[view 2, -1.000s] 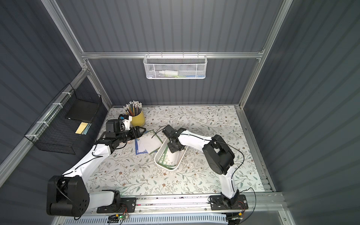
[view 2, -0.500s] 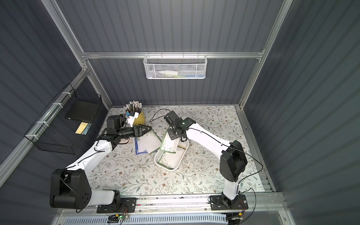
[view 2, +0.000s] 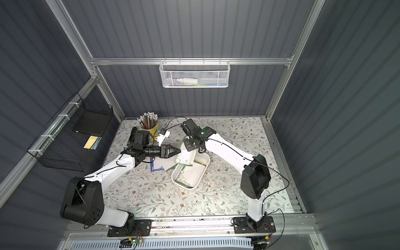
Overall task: Take out the stationery paper from the storage box
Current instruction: Pick up the stationery paper from the storage box.
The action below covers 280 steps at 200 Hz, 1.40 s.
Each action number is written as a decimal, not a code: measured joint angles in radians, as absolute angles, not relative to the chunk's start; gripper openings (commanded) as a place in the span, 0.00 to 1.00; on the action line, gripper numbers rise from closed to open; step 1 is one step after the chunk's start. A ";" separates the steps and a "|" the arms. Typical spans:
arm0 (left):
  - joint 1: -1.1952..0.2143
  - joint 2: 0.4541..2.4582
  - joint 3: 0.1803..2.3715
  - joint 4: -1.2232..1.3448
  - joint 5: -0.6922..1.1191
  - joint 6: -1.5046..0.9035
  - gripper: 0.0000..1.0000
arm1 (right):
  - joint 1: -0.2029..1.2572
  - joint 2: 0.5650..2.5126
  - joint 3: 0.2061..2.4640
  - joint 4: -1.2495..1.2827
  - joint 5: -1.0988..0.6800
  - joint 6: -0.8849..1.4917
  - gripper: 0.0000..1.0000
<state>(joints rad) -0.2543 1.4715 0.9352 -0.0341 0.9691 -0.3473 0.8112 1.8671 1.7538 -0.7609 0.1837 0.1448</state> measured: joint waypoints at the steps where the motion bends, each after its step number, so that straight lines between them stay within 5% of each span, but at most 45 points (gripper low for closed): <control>1: -0.254 1.473 0.935 -0.034 0.968 -0.347 0.74 | 0.811 1.868 1.755 -0.760 0.183 0.145 0.00; 46: -0.254 1.506 0.935 -0.008 0.955 -0.351 0.60 | 0.811 1.873 1.774 -0.758 0.149 0.141 0.00; 104: -0.262 1.522 0.936 0.036 0.953 -0.380 0.11 | 0.811 1.874 1.774 -0.756 0.118 0.138 0.00; 120: -0.263 1.522 0.936 0.041 0.952 -0.382 0.00 | 0.812 1.874 1.774 -0.756 0.117 0.138 0.12; 157: -0.264 1.521 0.955 -0.027 0.875 -0.370 0.00 | 0.812 1.874 1.774 -0.755 0.134 0.152 0.34; 213: -0.249 1.456 0.997 -0.187 0.637 -0.344 0.00 | 0.812 1.873 1.764 -0.745 0.191 0.158 0.38; 280: -0.076 1.372 0.984 -0.221 0.430 -0.390 0.00 | 0.812 1.872 1.720 -0.727 0.210 0.165 0.38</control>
